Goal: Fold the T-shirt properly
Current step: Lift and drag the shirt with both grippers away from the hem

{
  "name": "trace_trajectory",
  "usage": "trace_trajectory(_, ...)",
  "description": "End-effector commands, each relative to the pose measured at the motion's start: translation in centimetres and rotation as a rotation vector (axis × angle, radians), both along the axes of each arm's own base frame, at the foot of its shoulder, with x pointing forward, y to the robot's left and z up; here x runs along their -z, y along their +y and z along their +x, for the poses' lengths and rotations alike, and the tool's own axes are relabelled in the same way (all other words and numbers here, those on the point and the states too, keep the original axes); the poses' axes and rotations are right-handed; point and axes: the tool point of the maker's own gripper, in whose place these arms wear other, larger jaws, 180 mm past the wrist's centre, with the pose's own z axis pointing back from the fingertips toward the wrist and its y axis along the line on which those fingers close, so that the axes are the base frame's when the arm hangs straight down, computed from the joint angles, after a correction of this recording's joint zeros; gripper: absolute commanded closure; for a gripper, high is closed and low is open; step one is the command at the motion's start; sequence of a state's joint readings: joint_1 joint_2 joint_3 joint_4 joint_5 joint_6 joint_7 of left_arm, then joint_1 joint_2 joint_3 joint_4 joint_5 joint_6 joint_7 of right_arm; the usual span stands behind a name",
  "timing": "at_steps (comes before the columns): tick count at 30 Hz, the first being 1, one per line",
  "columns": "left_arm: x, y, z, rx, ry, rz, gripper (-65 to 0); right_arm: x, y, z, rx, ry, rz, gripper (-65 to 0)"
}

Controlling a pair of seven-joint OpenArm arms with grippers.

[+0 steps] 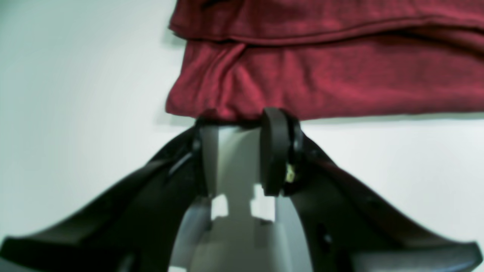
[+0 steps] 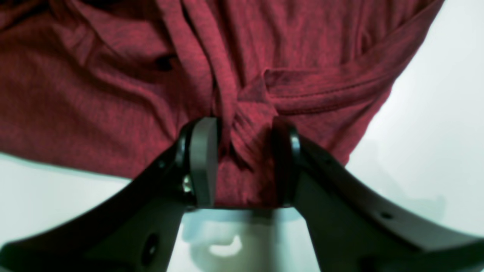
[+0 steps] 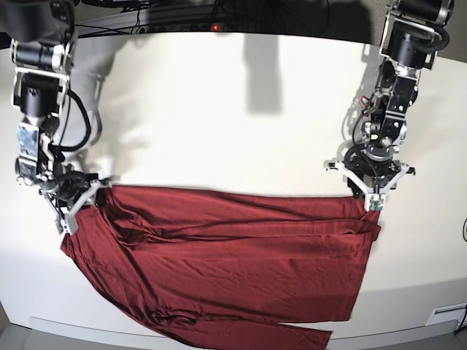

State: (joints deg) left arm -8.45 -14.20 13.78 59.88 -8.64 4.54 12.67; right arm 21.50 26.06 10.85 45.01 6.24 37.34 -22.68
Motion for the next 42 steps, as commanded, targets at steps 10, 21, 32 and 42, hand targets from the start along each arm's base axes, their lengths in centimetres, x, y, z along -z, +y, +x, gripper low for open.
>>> trace_trajectory(10,4.8,0.6,-7.6,-0.014,0.250,0.014,-18.9,-2.1,-2.5,-1.5,-0.017,-0.014,-0.089,-24.0)
trace_trajectory(21,-8.7,-1.6,5.1,0.028,-0.135,-0.032,-18.9,-2.2,-1.2,-1.0,-0.008,-0.042,-0.023,-24.0)
trace_trajectory(32,-7.5,-3.2,7.4,0.020,-0.066,-0.091,-18.9,-1.8,0.6,-0.6,-0.014,-0.052,0.020,-24.0)
trace_trajectory(42,-1.9,-2.8,4.2,0.004,0.059,-0.070,-18.9,-1.1,1.4,-1.2,-0.026,-0.032,0.037,-24.0)
